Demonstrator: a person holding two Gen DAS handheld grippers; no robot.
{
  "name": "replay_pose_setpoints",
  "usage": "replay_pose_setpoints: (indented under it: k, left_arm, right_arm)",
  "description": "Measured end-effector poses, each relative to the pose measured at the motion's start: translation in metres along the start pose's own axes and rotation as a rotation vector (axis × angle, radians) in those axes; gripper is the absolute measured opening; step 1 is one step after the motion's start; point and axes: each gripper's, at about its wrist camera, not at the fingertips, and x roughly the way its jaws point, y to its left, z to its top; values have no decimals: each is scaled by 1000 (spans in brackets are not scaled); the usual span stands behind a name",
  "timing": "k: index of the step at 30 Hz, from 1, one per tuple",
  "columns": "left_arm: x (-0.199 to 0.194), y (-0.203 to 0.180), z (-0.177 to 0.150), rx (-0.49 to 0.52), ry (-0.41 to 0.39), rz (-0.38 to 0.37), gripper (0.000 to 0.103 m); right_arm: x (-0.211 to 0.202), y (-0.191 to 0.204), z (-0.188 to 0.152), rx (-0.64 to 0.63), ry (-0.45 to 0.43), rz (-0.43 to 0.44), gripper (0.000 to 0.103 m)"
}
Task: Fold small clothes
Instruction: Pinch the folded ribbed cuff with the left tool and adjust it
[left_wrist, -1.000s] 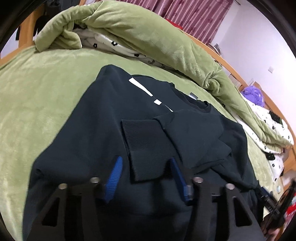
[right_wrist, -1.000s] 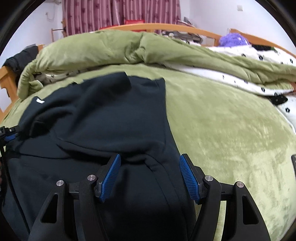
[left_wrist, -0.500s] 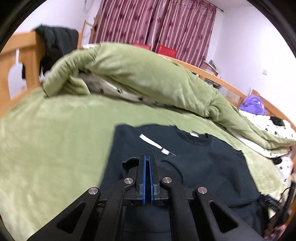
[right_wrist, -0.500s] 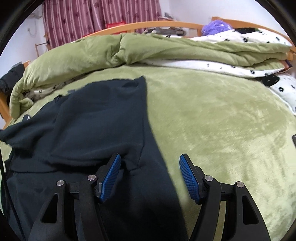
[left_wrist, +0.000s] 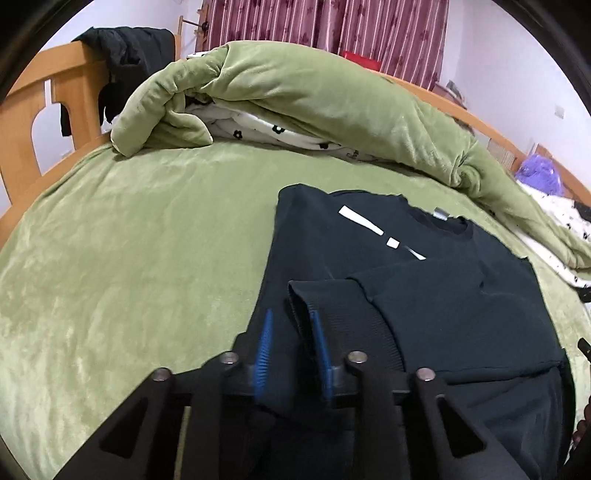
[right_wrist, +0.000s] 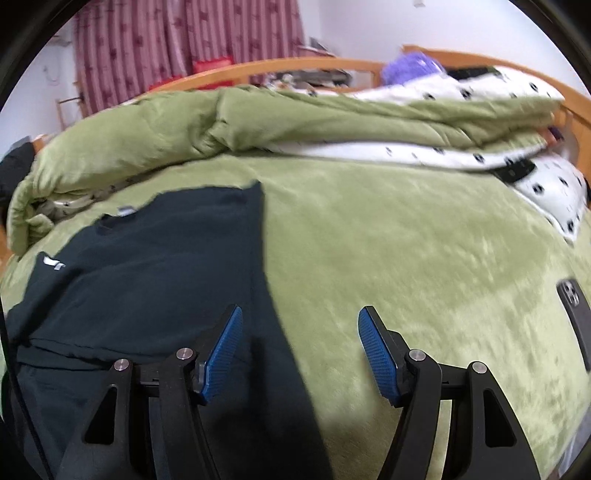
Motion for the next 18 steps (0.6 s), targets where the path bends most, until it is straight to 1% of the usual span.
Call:
replay_pose_setpoints:
  k: [2,3,4,5,6,8,9,10,11,13,15,18]
  left_arm:
    - [-1,-1,2,-10,-17,-15,29]
    - [-1,-2,4,-15,-26,-28,33]
    - [0,-4,6,-18,-32,-43,42]
    - [2,-7,6,-18,-37,-53,49]
    - [5,-11,6,-13,-47,-56,59]
    - [11,-19,3,11,-57,-43,60]
    - [17,-23,-1,30,-49,-29,60]
    - [25,-27,-5,50,-32,-6,60]
    - [31,-30,-10,63,-20,10,60]
    - [42,-31,-21,86,0,35,60]
    - [46,-30,-27,86,2,41,61]
    - [48,-30,-28,80,4,57,65]
  right_arm:
    - [1,11,8,-20,-10,39,65]
    - [2,16,10,-26,-10,52,65]
    - [6,22,12,-33,-10,69,65]
    - [10,28,14,-36,-6,83,65]
    - [15,32,14,-37,1,91,65]
    - [30,42,12,-42,27,107,65]
    - [36,44,10,-44,37,102,60]
    - [45,47,7,-49,50,92,54]
    - [53,48,3,-49,64,80,52]
    - [70,48,-6,-38,103,62,52]
    - [70,46,-7,-36,97,72,54]
    - [73,48,-9,-54,103,65,55]
